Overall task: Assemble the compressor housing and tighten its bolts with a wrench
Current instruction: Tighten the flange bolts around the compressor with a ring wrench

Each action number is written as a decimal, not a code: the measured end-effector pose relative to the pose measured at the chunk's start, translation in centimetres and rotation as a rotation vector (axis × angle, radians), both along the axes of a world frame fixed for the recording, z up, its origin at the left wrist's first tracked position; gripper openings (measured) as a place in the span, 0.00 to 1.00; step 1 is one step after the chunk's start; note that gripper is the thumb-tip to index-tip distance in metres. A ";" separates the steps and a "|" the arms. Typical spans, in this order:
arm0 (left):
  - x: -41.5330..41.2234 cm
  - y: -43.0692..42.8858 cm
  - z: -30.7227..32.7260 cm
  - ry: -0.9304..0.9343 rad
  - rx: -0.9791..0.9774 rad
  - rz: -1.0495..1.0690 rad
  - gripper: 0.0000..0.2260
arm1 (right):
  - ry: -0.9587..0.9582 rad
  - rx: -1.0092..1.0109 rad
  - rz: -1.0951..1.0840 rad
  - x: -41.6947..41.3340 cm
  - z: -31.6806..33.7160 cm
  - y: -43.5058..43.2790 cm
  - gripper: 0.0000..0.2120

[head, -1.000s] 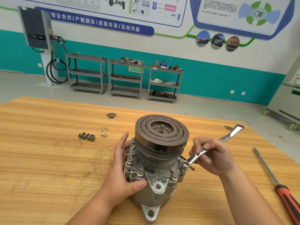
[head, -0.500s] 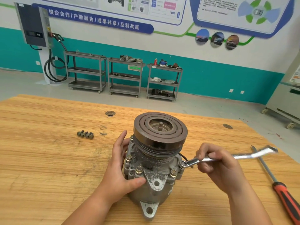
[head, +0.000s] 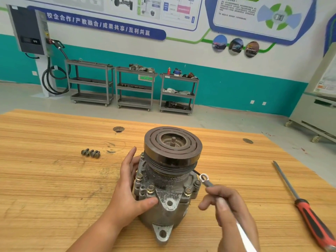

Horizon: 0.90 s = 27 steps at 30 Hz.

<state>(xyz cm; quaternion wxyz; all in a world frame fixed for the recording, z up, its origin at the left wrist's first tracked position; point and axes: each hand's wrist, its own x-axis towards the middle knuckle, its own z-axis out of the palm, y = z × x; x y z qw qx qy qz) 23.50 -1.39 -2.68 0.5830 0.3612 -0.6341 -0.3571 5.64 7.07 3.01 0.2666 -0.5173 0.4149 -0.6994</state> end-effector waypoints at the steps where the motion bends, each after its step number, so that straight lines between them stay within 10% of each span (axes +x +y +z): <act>1: 0.0 0.0 0.0 -0.004 0.000 -0.001 0.52 | -0.067 -0.045 0.014 -0.4 0.3 -0.3 0.13; 7: 0.0 0.1 0.1 -0.006 0.017 0.006 0.52 | -0.213 0.023 0.118 -5.7 1.2 -4.4 0.14; 11: 0.1 0.2 0.0 -0.013 0.023 0.013 0.52 | -0.316 0.194 0.595 -7.6 1.9 -7.6 0.15; 27: 0.0 0.2 0.1 -0.026 0.023 0.013 0.53 | -0.050 0.428 1.191 -6.9 2.4 -14.8 0.07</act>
